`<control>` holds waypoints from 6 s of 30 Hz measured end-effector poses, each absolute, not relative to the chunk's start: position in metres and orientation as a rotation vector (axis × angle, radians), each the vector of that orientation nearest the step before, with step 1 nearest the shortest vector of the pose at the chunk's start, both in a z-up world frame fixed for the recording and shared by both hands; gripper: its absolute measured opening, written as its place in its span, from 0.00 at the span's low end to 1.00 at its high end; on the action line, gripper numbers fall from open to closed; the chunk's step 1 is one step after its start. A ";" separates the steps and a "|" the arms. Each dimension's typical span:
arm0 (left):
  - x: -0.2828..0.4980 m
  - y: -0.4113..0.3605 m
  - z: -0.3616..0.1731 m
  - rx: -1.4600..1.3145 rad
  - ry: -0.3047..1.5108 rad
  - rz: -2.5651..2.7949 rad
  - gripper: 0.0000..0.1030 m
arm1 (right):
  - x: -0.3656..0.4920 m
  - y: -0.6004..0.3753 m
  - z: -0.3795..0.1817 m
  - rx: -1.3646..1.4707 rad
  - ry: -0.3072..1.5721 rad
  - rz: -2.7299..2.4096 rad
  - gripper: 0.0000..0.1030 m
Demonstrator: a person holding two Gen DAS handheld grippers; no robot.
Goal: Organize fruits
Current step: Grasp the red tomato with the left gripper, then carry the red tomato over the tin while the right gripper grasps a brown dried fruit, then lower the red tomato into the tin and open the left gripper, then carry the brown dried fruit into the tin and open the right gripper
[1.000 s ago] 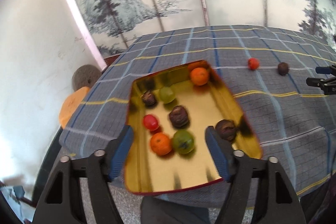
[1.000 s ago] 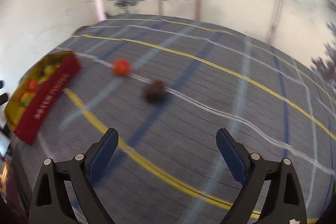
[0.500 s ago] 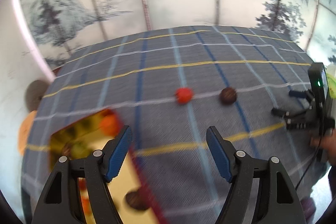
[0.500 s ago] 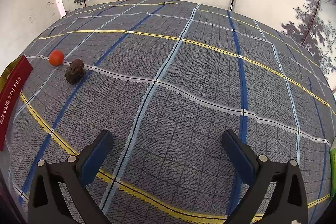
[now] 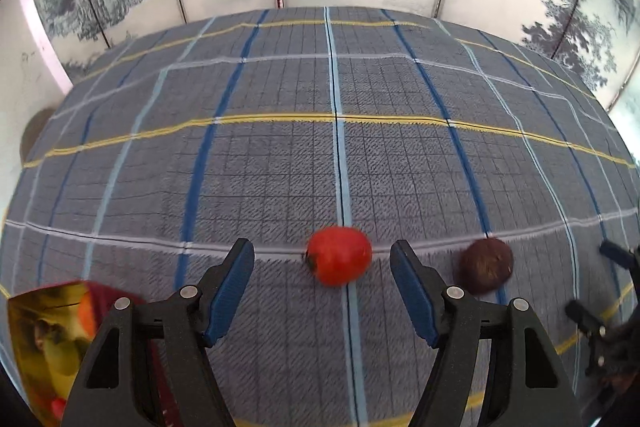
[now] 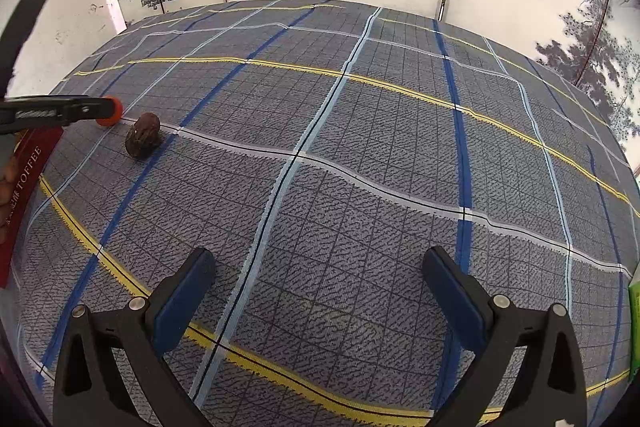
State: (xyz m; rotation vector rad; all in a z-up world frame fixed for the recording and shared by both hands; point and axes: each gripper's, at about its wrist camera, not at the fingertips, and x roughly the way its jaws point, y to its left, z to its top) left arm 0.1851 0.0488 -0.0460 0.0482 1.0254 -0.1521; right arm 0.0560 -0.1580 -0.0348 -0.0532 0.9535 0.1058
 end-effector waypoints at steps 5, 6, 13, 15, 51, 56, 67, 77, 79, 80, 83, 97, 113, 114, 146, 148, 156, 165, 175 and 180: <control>0.191 0.047 -0.054 0.018 1.064 -0.128 0.33 | 0.058 -0.159 -0.036 -0.052 0.954 0.106 1.00; 0.189 0.049 -0.053 -0.005 1.071 -0.118 0.33 | 0.058 -0.160 -0.036 -0.051 0.954 0.106 1.00; 0.136 0.059 -0.031 -0.140 1.039 -0.148 0.34 | 0.057 -0.159 -0.036 -0.053 0.954 0.105 1.00; 0.114 0.059 -0.020 -0.135 1.017 -0.152 0.34 | 0.057 -0.159 -0.036 -0.054 0.954 0.104 1.00; -0.036 0.154 0.016 -0.025 0.846 0.053 0.34 | 0.049 -0.148 -0.023 -0.007 0.875 0.175 0.98; -0.043 0.166 0.016 -0.033 0.854 0.080 0.34 | 0.055 -0.101 -0.005 -0.048 0.801 0.374 0.96; -0.049 0.180 0.021 -0.040 0.856 0.119 0.34 | 0.109 -0.034 -0.025 -0.128 0.850 0.452 0.64; -0.054 0.196 0.016 -0.049 0.871 0.154 0.34 | 0.101 -0.035 -0.019 -0.088 0.856 0.474 0.32; -0.056 0.201 0.014 -0.051 0.880 0.167 0.34 | 0.087 -0.036 -0.012 -0.033 0.836 0.503 0.32; -0.057 0.204 0.013 -0.058 0.884 0.172 0.34 | 0.077 -0.035 -0.009 -0.016 0.823 0.515 0.32; -0.060 0.211 0.010 -0.075 0.890 0.181 0.34 | 0.055 -0.029 -0.003 -0.007 0.802 0.537 0.32; -0.063 0.210 0.004 -0.074 0.895 0.153 0.34 | 0.031 -0.016 -0.011 -0.035 0.807 0.546 0.32; -0.004 0.186 0.002 0.003 0.881 0.100 0.34 | 0.032 -0.020 -0.016 -0.021 0.819 0.542 0.32; -0.001 0.185 0.001 0.010 0.880 0.101 0.34 | 0.033 -0.020 -0.016 -0.021 0.819 0.541 0.32; 0.036 0.186 -0.011 0.115 0.870 0.197 0.51 | 0.033 -0.018 -0.017 -0.026 0.824 0.541 0.32; 0.034 0.186 -0.009 0.123 0.863 0.201 0.59 | 0.033 -0.018 -0.017 -0.025 0.824 0.541 0.32; 0.017 0.180 0.001 0.150 0.833 0.227 0.65 | 0.032 -0.015 -0.017 -0.042 0.821 0.546 0.32; -0.010 0.179 0.011 0.131 0.810 0.246 0.66 | 0.021 -0.009 -0.005 -0.039 0.802 0.556 0.32; -0.037 0.186 0.018 0.103 0.792 0.267 0.66 | -0.006 0.028 0.037 -0.085 0.719 0.655 0.32; -0.051 0.196 0.022 0.086 0.773 0.284 0.66 | -0.020 0.054 0.055 -0.116 0.687 0.714 0.32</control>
